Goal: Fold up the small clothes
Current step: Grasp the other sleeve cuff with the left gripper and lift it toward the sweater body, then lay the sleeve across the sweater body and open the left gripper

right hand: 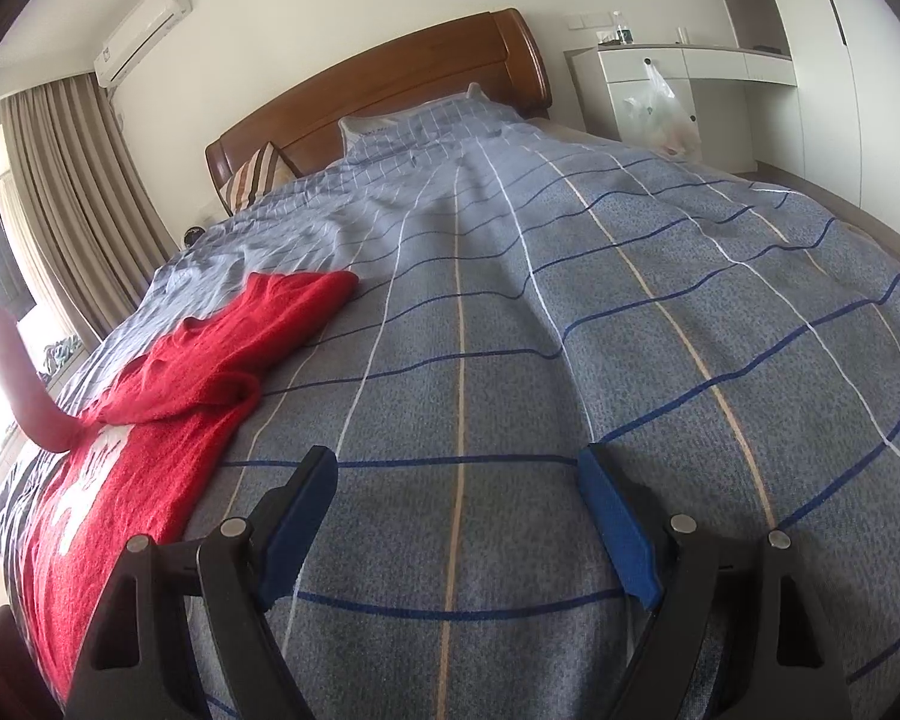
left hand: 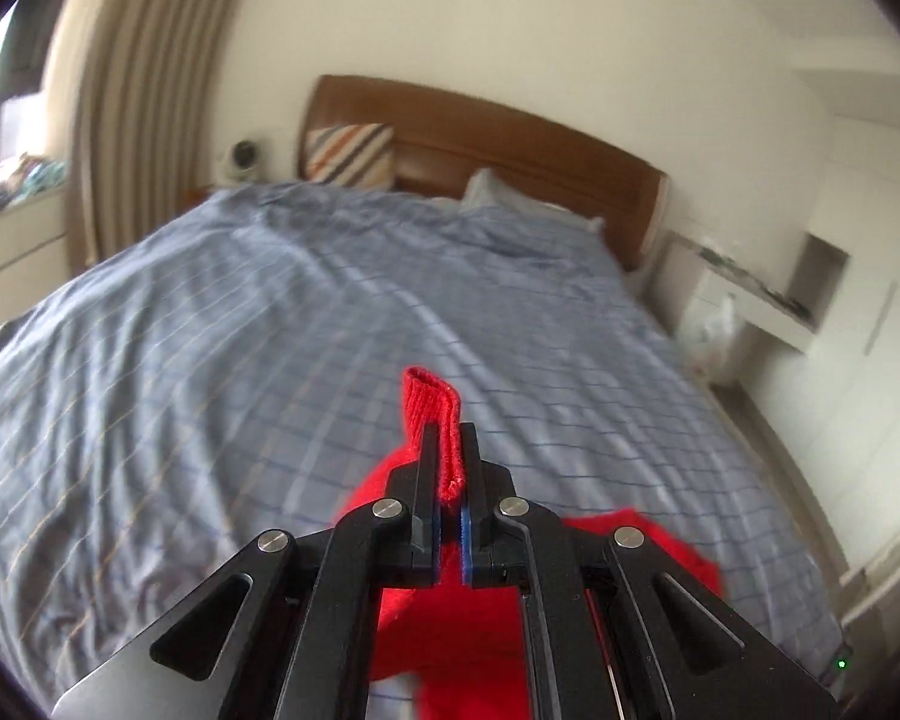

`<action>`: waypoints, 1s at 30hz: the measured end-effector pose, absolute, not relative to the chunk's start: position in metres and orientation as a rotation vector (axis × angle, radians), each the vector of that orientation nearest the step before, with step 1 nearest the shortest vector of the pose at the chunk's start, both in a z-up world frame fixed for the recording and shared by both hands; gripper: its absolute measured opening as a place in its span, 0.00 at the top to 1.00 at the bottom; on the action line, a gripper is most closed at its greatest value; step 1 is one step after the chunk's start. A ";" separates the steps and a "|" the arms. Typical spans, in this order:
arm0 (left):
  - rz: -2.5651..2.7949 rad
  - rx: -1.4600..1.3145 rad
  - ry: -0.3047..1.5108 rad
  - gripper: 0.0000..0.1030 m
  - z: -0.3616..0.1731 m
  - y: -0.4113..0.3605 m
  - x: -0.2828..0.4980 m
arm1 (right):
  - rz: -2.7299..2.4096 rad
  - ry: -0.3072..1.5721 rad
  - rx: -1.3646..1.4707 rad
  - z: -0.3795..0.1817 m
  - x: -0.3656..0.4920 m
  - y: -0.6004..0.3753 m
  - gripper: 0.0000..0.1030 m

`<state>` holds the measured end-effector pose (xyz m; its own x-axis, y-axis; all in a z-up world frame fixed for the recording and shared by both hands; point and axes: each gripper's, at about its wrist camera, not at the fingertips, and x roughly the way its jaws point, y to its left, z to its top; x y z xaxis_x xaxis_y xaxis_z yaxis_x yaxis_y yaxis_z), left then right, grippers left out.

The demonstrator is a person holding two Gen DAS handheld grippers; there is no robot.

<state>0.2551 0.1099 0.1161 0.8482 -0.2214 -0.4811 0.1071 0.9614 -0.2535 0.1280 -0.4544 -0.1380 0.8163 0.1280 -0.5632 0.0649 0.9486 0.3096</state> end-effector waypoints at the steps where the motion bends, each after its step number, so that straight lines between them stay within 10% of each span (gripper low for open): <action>1: -0.238 -0.201 0.529 0.98 0.121 0.080 0.257 | 0.035 0.617 0.327 -0.138 0.128 -0.454 0.21; 5: -0.464 -0.160 0.604 0.85 0.101 -0.025 0.261 | 0.035 0.617 0.327 -0.138 0.128 -0.454 0.21; 8: -0.523 -0.169 0.702 0.11 0.055 -0.070 0.254 | 0.038 0.616 0.330 -0.138 0.129 -0.454 0.21; 20: -0.182 -0.129 0.924 0.10 -0.081 0.059 0.162 | 0.044 0.610 0.336 -0.139 0.126 -0.455 0.21; 30: -0.161 -0.429 0.817 0.17 -0.065 0.120 0.238 | 0.026 0.624 0.310 -0.138 0.129 -0.452 0.21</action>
